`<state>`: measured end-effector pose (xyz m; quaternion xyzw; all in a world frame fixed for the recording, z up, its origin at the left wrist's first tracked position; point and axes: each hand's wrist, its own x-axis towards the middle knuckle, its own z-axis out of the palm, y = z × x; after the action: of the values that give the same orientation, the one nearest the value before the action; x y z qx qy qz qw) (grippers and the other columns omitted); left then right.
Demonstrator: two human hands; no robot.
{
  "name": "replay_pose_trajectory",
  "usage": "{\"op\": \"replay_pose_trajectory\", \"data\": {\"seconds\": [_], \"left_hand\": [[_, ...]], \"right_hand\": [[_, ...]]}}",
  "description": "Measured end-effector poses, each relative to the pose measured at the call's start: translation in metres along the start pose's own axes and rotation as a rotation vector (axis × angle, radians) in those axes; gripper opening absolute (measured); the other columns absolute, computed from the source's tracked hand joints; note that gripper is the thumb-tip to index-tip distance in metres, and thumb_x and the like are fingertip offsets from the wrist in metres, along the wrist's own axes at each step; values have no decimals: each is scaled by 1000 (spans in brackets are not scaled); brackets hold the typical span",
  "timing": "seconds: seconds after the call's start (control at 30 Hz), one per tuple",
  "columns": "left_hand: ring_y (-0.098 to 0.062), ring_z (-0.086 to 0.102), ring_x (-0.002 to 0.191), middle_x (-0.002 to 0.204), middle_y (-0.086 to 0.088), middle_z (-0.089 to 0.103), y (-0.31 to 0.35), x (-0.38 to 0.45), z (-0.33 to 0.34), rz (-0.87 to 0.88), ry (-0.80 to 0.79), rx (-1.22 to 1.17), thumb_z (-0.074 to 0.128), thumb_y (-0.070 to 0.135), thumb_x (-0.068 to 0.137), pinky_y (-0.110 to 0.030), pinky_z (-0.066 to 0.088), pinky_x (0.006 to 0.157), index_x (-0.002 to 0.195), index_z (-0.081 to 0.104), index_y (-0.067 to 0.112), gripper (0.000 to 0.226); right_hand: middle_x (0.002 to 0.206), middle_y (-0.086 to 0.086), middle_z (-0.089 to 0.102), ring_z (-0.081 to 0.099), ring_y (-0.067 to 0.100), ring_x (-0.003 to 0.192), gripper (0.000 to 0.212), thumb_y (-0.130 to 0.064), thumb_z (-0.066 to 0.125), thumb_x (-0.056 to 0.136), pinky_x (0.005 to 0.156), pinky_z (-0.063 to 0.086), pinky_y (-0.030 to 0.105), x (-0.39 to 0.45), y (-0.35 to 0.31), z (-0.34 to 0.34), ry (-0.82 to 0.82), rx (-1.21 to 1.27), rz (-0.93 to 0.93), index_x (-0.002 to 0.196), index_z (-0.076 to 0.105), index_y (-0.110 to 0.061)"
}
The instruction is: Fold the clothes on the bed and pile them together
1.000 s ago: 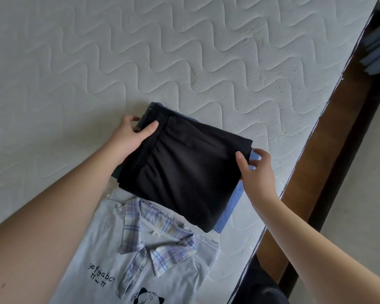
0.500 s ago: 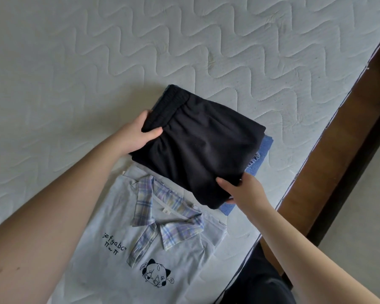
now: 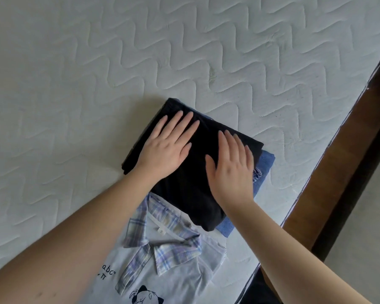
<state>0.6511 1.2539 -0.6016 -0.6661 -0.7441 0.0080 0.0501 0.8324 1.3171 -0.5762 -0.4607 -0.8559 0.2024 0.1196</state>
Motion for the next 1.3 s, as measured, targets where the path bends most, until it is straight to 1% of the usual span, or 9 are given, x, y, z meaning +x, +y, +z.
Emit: {"op": "replay_pose_trajectory", "data": {"seconds": [0.17, 0.47, 0.57, 0.63, 0.73, 0.83, 0.9, 1.03, 1.3], "left_hand": [[-20, 10, 152, 165, 0, 11, -17, 3, 48, -66, -46, 51, 26, 50, 103, -47, 14, 122, 157, 15, 22, 62], [-19, 0, 152, 166, 2, 1, -13, 7, 52, -111, -159, 40, 26, 54, 100, -47, 0, 123, 158, 7, 25, 68], [-16, 2, 152, 165, 2, 7, -9, 15, 23, -76, -215, -51, 37, 40, 100, -45, 0, 123, 157, 13, 23, 64], [-16, 8, 152, 164, 1, 15, -5, 5, 3, -112, -142, -77, 34, 24, 98, -45, 5, 123, 156, 22, 21, 60], [-18, 15, 151, 162, 0, 21, 1, -28, -14, -305, -52, -63, 31, 15, 92, -47, 9, 122, 154, 28, 19, 62], [-20, 19, 150, 163, -3, 20, 15, -67, -4, -421, -130, -15, 39, 24, 99, -50, 15, 121, 155, 27, 20, 57], [-21, 16, 151, 164, -3, 13, 20, -79, 13, -394, -184, 13, 37, 33, 101, -51, 14, 121, 156, 21, 21, 59], [-20, 9, 152, 165, -1, 6, 16, -79, 42, -375, -193, 13, 29, 42, 100, -50, 6, 122, 157, 14, 25, 61], [-24, 8, 152, 165, -5, 5, 5, -83, 48, -299, -269, -22, 27, 63, 94, -54, 9, 120, 157, 14, 24, 76]], "right_hand": [[163, 8, 9, 7, 23, 150, 67, -50, 28, 100, 121, 2, 44, 41, 13, 55, -254, -231, -44, 156, 12, -17], [162, 10, 9, 4, 24, 150, 84, -68, 12, 94, 121, -4, 45, 35, 54, 43, -327, -400, 69, 155, 5, -11], [162, 13, 6, 2, 25, 150, 88, -67, 17, 94, 122, 0, 42, 32, 58, 21, -402, -355, 223, 154, 2, -5], [161, 17, 11, 7, 27, 150, 86, -62, 26, 95, 122, 4, 42, 28, 50, 10, -311, -299, 275, 154, 8, -2], [157, 17, 26, 21, 31, 146, 71, -48, 42, 96, 120, 12, 44, 4, 8, 9, -101, -173, 72, 151, 28, -6], [162, 11, 11, 7, 28, 150, 68, -54, 32, 98, 121, 9, 46, -37, -21, 31, -373, -162, -104, 154, 21, -16], [163, 9, 2, -1, 26, 150, 73, -60, 26, 97, 121, 4, 47, -48, -14, 47, -455, -237, -122, 156, 14, -18], [162, 9, 16, 15, 25, 149, 76, -66, 33, 93, 121, 12, 46, -46, 19, 56, -347, -265, -196, 153, 26, -20], [163, 8, 8, 9, 23, 150, 92, -75, 38, 85, 122, 6, 39, -44, 42, 46, -411, -230, -187, 156, 14, -21]]}}
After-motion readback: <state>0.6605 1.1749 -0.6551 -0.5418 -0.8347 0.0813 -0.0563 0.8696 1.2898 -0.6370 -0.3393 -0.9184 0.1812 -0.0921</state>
